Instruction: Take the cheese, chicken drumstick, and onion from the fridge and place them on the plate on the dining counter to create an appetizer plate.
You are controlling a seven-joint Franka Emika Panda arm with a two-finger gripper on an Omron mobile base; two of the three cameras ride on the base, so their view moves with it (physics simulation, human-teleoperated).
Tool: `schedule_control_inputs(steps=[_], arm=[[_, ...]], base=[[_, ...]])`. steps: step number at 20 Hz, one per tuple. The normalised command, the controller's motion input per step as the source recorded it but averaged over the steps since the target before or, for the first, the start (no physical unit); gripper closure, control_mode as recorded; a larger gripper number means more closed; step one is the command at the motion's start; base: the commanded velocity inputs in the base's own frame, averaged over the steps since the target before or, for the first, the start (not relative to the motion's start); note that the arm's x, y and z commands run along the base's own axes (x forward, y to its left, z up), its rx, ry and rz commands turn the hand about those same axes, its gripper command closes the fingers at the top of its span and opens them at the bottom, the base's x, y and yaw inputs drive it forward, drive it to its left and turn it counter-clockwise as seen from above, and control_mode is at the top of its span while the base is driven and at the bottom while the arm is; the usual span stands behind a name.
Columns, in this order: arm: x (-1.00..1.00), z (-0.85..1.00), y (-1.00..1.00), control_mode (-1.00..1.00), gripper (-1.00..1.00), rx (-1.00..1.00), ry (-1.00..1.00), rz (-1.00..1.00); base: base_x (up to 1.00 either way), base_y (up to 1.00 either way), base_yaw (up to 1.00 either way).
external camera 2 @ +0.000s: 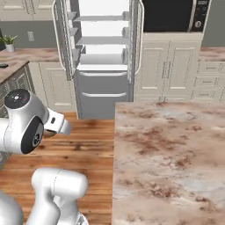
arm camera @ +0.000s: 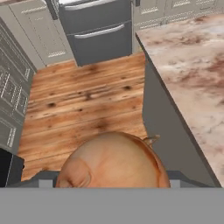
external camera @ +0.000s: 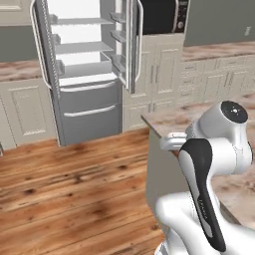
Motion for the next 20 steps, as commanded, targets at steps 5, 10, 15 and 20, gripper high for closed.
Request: schedule_control_inputs(steps=[5,10,15,20], arm=[[0.0,0.0,0.0,1.0,1.0,0.0,0.0,0.0],[0.0,0.0,0.0,1.0,1.0,0.0,0.0,0.0],[0.0,0.0,0.0,1.0,1.0,0.0,0.0,0.0],[0.0,0.0,0.0,1.0,1.0,0.0,0.0,0.0]], base=[[-1.0,0.0,0.0],[-1.0,0.0,0.0],[-1.0,-0.02,0.0],[-1.0,-0.13,0.0]])
